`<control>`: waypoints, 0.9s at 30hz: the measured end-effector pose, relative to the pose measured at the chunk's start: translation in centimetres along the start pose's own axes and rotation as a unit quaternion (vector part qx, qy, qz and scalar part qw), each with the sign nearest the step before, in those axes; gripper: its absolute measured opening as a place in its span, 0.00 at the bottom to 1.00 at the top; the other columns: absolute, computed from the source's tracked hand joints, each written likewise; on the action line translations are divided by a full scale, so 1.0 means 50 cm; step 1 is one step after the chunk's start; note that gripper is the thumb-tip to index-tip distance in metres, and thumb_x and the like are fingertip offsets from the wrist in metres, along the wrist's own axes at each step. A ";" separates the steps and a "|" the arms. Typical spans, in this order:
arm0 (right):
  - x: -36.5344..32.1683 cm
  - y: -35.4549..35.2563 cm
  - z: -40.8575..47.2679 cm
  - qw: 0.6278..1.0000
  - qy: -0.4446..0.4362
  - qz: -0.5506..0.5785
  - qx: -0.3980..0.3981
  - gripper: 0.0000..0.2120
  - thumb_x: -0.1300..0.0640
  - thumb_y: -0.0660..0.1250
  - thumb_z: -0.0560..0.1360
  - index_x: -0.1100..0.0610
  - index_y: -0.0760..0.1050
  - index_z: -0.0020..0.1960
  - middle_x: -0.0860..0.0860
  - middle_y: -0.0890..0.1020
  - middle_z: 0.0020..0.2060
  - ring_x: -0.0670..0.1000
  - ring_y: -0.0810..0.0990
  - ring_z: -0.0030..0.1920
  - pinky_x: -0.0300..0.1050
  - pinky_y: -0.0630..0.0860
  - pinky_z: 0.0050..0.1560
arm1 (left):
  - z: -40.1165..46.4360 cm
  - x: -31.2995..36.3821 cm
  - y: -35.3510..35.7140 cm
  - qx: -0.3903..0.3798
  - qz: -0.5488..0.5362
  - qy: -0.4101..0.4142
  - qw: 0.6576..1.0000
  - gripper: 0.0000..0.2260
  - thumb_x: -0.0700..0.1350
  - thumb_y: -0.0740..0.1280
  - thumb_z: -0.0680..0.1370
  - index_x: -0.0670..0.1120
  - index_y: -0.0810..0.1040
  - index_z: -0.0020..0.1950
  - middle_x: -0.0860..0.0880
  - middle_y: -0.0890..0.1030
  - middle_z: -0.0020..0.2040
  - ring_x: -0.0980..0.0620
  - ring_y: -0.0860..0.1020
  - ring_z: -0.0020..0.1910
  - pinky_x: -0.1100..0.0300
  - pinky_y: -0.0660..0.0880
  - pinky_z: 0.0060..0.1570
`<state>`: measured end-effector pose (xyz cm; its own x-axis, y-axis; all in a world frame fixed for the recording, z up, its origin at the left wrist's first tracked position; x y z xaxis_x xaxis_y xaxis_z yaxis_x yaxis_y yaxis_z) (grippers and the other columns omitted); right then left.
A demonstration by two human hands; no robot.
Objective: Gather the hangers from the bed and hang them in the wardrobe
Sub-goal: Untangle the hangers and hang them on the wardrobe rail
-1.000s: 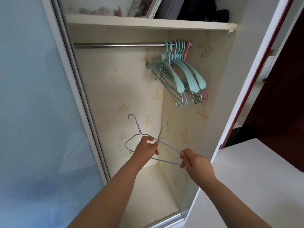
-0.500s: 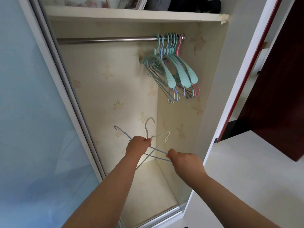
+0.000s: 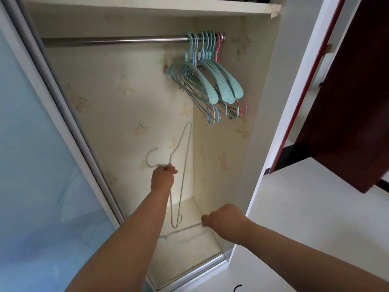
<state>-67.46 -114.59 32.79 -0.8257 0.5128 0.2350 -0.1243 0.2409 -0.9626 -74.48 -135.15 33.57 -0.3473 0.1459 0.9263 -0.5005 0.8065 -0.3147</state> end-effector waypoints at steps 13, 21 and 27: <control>0.238 -0.176 0.004 0.868 0.334 0.314 0.188 0.07 0.57 0.55 0.80 0.55 0.73 0.51 0.43 0.79 0.31 0.52 0.80 0.41 0.46 0.77 0.43 | 0.004 0.139 -0.070 0.012 -0.249 -0.003 0.968 0.09 0.43 0.51 0.83 0.52 0.63 0.62 0.47 0.71 0.38 0.52 0.65 0.28 0.59 0.72 0.29; 0.314 -0.465 0.130 0.783 0.343 0.330 0.400 0.09 0.59 0.58 0.78 0.62 0.74 0.53 0.56 0.85 0.41 0.60 0.81 0.49 0.52 0.76 0.49 | 0.015 0.206 -0.117 -0.038 -0.248 -0.042 0.967 0.11 0.35 0.50 0.81 0.43 0.69 0.45 0.49 0.65 0.32 0.55 0.58 0.23 0.68 0.52 0.25; 0.373 -0.485 0.224 0.824 0.391 0.214 0.349 0.09 0.61 0.62 0.78 0.66 0.72 0.55 0.63 0.82 0.46 0.63 0.81 0.49 0.49 0.71 0.40 | 0.022 0.273 -0.138 -0.028 -0.326 -0.002 0.945 0.12 0.39 0.52 0.82 0.47 0.71 0.61 0.47 0.75 0.38 0.55 0.59 0.23 0.69 0.55 0.19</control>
<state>-86.02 -120.11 59.01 -0.3025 0.8677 -0.3943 -0.4246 -0.4931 -0.7593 -76.63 -139.36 48.16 0.0181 -0.3950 0.9185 -0.5667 0.7528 0.3349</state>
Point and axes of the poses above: each hand's wrist, its own z-axis towards the middle knuckle, its own y-axis out of the palm, x = y × z, the point moved 7 cm from there along z, towards the middle knuckle
